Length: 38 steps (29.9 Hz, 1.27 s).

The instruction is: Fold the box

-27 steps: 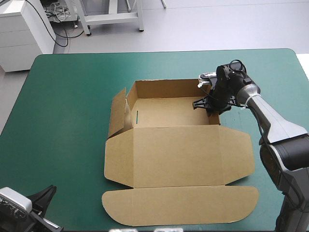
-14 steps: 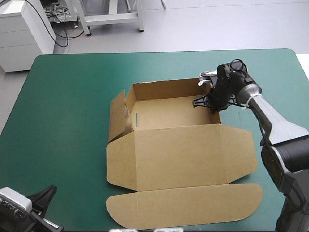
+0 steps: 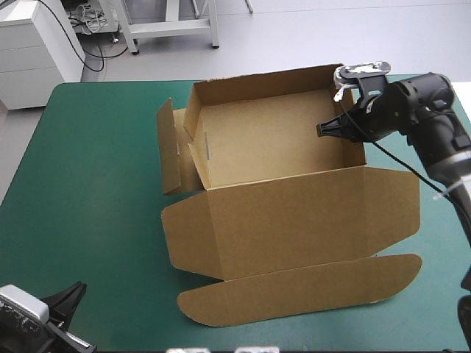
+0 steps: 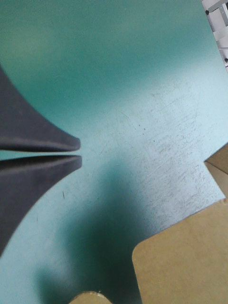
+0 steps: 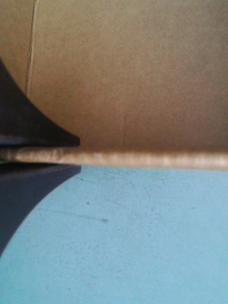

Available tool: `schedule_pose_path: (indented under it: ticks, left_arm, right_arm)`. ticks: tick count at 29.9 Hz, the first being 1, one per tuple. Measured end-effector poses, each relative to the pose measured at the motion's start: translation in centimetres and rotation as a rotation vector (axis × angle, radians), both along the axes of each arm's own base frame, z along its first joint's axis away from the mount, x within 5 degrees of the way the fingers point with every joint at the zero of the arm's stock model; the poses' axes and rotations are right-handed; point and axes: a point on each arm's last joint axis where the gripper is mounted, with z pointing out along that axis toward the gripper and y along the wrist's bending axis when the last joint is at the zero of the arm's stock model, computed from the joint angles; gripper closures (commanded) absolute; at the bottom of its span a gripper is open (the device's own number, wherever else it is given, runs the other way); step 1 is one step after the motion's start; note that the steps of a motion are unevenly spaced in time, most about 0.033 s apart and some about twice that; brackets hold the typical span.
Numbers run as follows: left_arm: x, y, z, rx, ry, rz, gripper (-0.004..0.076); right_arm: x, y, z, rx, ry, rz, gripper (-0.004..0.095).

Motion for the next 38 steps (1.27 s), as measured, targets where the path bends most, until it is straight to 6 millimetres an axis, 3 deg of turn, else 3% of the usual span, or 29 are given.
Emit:
schedule_pose_path:
  ticks: [6, 8, 14, 26, 31, 38]
  left_arm:
    - [0.0, 0.0, 0.0, 0.001, 0.003, 0.0, 0.0278]
    - [0.0, 0.0, 0.0, 0.0, 0.002, 0.0, 0.0228]
    - [0.1, -0.2, 0.3, -0.035, -0.023, -0.009, 0.0229]
    - [0.9, -0.7, 0.9, -0.031, -0.039, -0.025, 0.0229]
    - [3.4, -1.5, 2.5, -0.029, 0.043, 0.022, 0.0229]
    - [8.8, -3.5, 5.9, 0.029, 0.149, 0.066, 0.0229]
  right_arm:
    - [-4.4, -1.2, 3.8, 0.033, -0.119, 0.0, 0.0928]
    - [-5.4, -1.6, 4.6, 0.04, -0.146, 0.0, 0.0928]
    - [-7.2, -2.1, 5.8, 0.05, -0.185, 0.001, 0.0928]
    - [-7.4, -2.1, 5.8, 0.055, -0.186, 0.003, 0.0928]
    - [-7.4, -2.0, 5.8, 0.062, -0.183, 0.007, 0.0928]
    - [-7.4, -1.9, 5.8, 0.059, -0.183, 0.018, 0.093]
